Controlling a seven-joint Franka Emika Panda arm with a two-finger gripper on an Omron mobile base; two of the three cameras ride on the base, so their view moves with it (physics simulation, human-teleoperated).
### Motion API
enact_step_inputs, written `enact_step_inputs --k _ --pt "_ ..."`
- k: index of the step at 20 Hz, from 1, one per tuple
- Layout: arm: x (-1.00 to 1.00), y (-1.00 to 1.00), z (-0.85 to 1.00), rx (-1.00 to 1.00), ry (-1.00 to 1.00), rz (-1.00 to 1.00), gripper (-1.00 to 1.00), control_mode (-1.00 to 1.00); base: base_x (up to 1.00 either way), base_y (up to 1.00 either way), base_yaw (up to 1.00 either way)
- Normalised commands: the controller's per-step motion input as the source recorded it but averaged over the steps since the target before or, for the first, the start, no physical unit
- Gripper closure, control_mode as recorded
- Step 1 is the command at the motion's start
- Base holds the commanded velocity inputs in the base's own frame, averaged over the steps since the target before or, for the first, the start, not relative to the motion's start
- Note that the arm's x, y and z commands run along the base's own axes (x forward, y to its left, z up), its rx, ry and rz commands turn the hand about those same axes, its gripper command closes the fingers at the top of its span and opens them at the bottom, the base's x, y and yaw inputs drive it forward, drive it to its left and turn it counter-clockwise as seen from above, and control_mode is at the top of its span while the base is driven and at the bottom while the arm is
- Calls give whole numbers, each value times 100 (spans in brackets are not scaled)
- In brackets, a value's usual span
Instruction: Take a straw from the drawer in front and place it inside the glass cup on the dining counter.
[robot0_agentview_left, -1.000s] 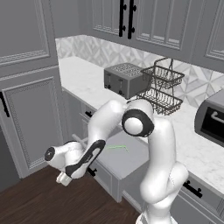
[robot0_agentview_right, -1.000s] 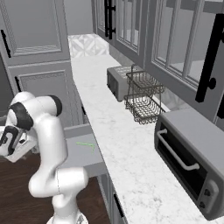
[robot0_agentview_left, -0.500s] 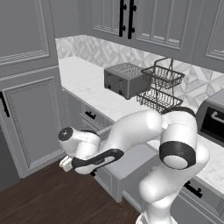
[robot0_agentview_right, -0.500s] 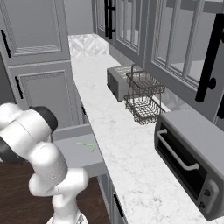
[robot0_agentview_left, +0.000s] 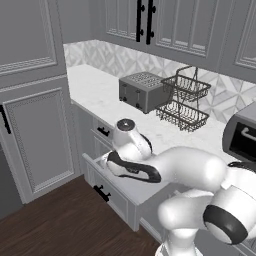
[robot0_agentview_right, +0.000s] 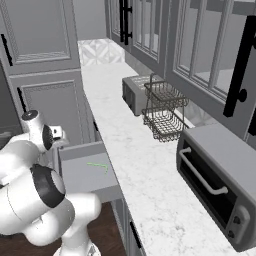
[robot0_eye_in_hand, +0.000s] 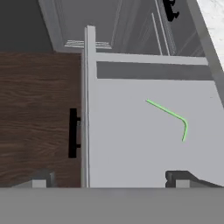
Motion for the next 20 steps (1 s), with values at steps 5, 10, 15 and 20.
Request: enact_step_inputs --k 5,10,15,20 --pt "52 -73 -11 0 6 -4 -100 -100 0 0 0" --pt "66 -30 -45 0 13 -5 -100 -100 0 0 0" --pt "36 1 -68 0 14 -2 -100 -100 0 0 0" --pt "25 14 -65 0 15 -1 -100 -100 0 0 0"
